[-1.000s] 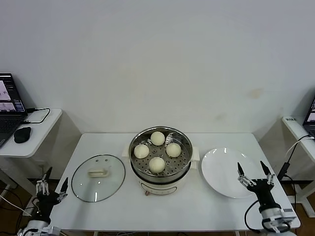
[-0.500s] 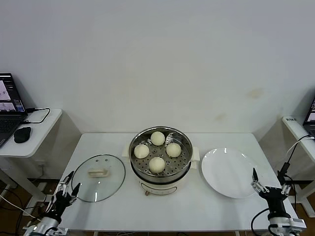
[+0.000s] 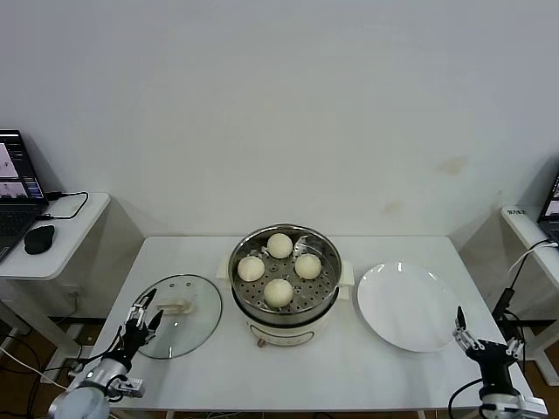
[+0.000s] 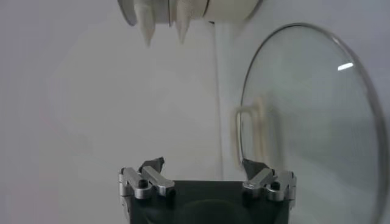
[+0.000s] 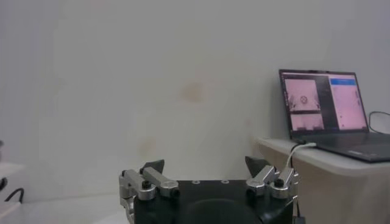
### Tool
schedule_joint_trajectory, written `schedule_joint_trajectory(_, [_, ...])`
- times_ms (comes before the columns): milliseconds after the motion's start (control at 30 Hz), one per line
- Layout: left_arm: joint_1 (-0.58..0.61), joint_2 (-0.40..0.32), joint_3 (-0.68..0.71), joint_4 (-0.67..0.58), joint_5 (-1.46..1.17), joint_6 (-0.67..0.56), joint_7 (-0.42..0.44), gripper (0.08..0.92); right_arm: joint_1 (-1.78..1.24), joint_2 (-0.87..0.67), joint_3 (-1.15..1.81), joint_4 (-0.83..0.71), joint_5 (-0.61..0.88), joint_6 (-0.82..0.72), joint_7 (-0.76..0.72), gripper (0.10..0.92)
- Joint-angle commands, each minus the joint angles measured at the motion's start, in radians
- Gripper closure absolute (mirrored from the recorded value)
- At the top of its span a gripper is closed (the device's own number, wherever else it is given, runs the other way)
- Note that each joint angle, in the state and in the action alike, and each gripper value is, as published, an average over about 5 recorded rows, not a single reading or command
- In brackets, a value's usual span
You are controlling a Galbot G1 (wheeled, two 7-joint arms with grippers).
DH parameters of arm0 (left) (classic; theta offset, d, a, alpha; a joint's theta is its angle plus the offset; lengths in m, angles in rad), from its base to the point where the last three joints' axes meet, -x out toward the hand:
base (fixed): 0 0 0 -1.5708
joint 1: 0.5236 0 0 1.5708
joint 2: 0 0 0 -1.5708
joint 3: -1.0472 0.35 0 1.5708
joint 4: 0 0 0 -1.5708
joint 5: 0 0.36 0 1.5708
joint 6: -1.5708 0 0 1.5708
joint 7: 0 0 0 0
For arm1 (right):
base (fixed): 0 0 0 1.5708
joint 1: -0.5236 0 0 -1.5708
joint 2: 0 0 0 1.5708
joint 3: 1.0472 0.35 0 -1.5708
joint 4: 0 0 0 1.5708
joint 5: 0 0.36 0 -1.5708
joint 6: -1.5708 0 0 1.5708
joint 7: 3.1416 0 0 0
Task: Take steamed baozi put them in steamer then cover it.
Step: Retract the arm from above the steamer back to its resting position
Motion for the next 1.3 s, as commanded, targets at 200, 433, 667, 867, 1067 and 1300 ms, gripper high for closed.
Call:
schedule_joint_trajectory(200, [-0.128, 0.000, 0.073, 0.119, 0.013, -0.006, 0.020, 0.177, -0.015, 0.015, 0.012, 0.012, -0.004, 0.000, 0.006, 0.202])
schedule_joint_trajectory(433, [-0.176, -0.006, 0.086, 0.189, 0.013, -0.007, 0.016, 0.177, -0.018, 0.022, 0.010, 0.013, -0.013, 0.002, 0.006, 0.203])
schedule_joint_trajectory(667, [-0.213, -0.012, 0.091, 0.207, 0.004, -0.006, 0.018, 0.177, -0.025, 0.024, 0.010, 0.015, -0.015, 0.005, 0.003, 0.203])
schedule_joint_trajectory(867, [-0.241, -0.018, 0.094, 0.234, -0.003, -0.004, 0.022, 0.177, -0.023, 0.023, 0.015, 0.015, -0.013, 0.004, 0.000, 0.202])
schedule_joint_trajectory(1067, [-0.255, -0.020, 0.096, 0.262, -0.010, -0.002, 0.027, 0.211, -0.022, 0.022, 0.006, 0.012, -0.015, 0.003, -0.001, 0.203])
schedule_joint_trajectory(1300, [-0.266, -0.027, 0.095, 0.311, -0.012, -0.006, 0.010, 0.406, -0.018, 0.024, -0.007, 0.011, -0.017, 0.002, -0.004, 0.202])
